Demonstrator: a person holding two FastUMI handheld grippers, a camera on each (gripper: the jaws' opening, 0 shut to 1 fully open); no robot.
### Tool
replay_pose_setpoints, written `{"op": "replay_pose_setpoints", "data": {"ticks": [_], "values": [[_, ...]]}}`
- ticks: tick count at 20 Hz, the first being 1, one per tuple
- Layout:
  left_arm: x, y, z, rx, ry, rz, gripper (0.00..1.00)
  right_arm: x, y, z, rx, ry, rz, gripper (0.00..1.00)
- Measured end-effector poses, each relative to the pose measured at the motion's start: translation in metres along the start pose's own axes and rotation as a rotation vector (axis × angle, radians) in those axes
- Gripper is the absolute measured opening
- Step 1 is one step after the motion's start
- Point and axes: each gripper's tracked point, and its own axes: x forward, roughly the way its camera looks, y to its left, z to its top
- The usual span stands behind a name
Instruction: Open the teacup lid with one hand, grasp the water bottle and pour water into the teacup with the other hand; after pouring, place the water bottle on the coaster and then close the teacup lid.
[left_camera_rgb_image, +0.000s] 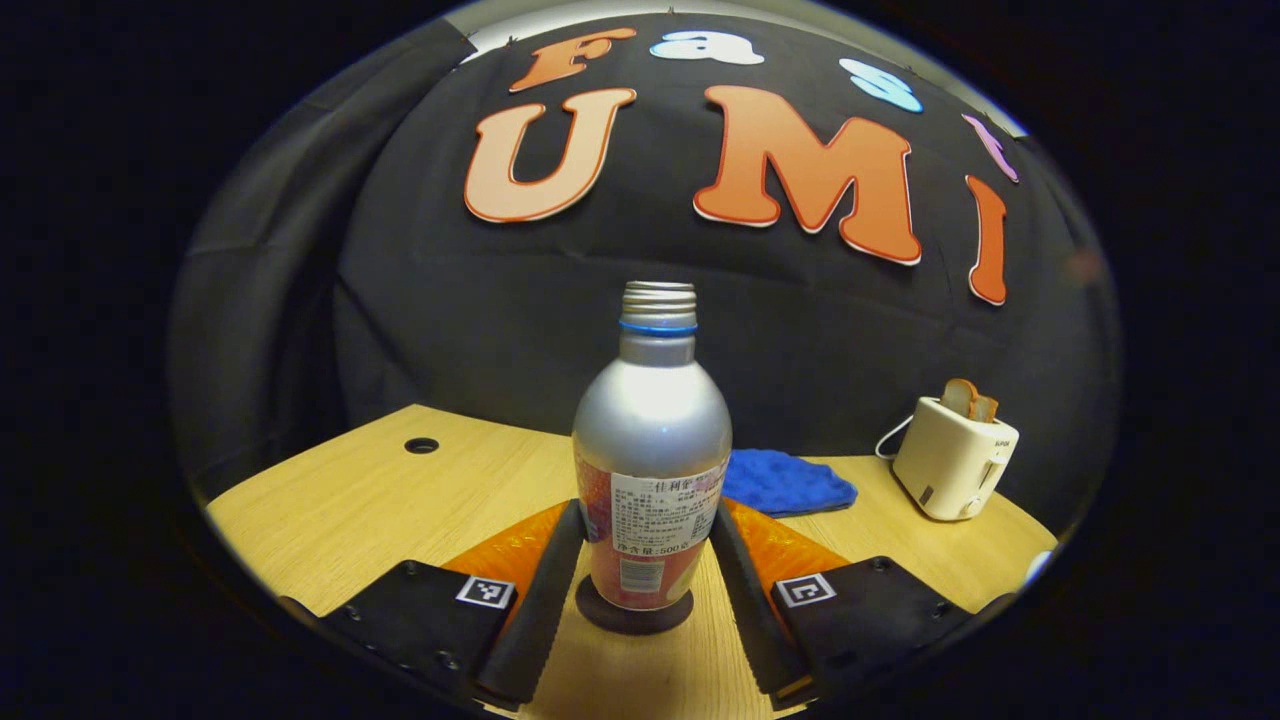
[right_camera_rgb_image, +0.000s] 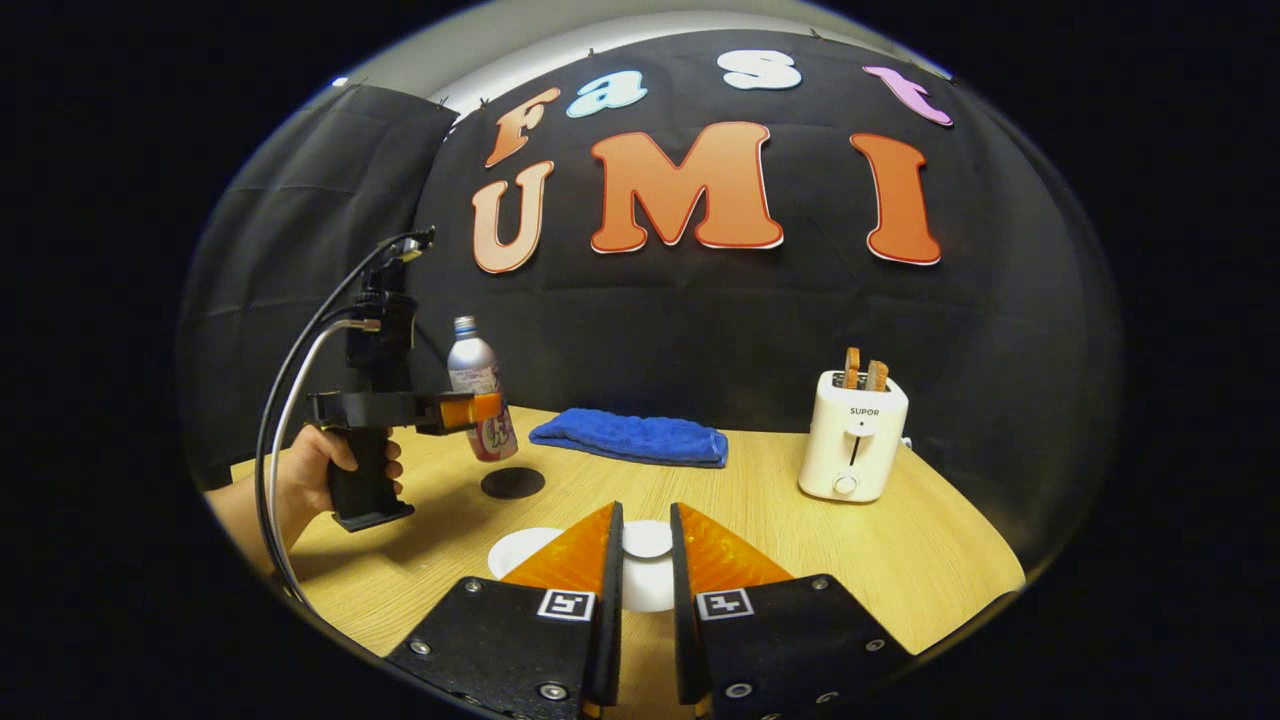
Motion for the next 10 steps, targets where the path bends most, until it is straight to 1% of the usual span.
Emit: {"op": "replay_pose_setpoints", "data": {"ticks": [2,8,9,10], "values": [[0.01,-0.003,-0.013,0.004,0.031,-0.002,0.8,0.003,-0.003,-0.002,0.003,0.005,-0.007,0.23],[0.019,-0.002,-0.037,0.022,0.097,-0.008,0.8,0.009,0.007,-0.006,0.012,0.015,0.03,0.23],[0.022,0.0,-0.043,0.025,0.111,-0.006,0.76,0.01,0.009,-0.005,0.013,0.012,0.031,0.23],[0.023,-0.002,-0.041,0.013,0.099,-0.014,0.8,0.01,0.01,-0.005,0.013,0.011,0.035,0.23]]}}
